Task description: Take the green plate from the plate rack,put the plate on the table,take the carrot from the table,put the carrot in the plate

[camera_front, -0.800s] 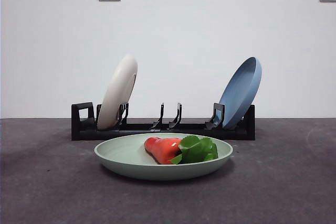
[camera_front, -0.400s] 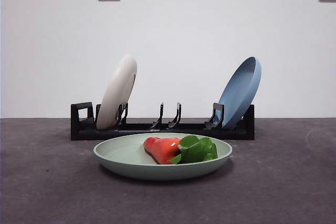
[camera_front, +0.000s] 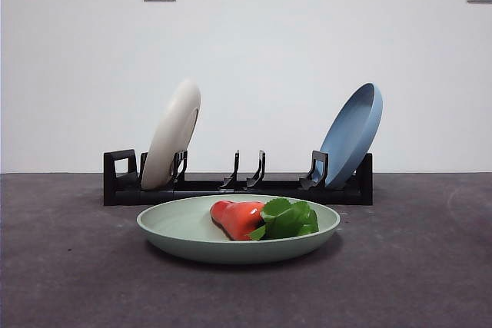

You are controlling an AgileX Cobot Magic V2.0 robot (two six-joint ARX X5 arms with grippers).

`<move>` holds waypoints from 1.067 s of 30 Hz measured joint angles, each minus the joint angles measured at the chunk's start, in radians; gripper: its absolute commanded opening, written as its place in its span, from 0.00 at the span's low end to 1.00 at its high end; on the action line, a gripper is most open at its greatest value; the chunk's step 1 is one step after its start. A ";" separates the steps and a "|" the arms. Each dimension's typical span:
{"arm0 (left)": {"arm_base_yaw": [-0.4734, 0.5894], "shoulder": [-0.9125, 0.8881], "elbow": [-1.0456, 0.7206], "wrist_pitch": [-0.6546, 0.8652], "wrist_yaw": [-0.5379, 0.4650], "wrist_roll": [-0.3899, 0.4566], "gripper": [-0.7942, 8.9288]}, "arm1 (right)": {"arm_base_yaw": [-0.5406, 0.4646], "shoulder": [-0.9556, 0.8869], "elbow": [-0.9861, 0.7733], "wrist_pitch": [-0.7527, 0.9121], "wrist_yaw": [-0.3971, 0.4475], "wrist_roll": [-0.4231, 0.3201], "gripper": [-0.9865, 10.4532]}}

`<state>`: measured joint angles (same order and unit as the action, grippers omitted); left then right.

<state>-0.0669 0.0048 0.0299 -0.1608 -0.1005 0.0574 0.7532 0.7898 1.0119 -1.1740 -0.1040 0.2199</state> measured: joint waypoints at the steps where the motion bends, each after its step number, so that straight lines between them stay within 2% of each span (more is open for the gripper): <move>1: 0.000 0.000 0.000 -0.021 0.001 -0.007 0.08 | 0.000 0.000 0.000 0.000 0.000 0.000 0.09; 11: 0.001 0.000 0.000 -0.061 0.029 -0.110 0.08 | 0.000 0.000 0.000 0.000 0.000 0.000 0.09; 28: 0.000 0.000 0.000 -0.061 0.029 -0.121 0.08 | 0.000 -0.003 0.000 0.000 0.000 0.000 0.09; 32: 0.001 0.000 0.000 -0.061 0.029 -0.122 0.08 | -0.045 -0.050 0.000 0.015 0.026 -0.026 0.09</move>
<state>-0.0662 0.0048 0.0303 -0.2218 -0.0715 -0.0643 0.7082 0.7395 1.0115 -1.1587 -0.0776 0.1940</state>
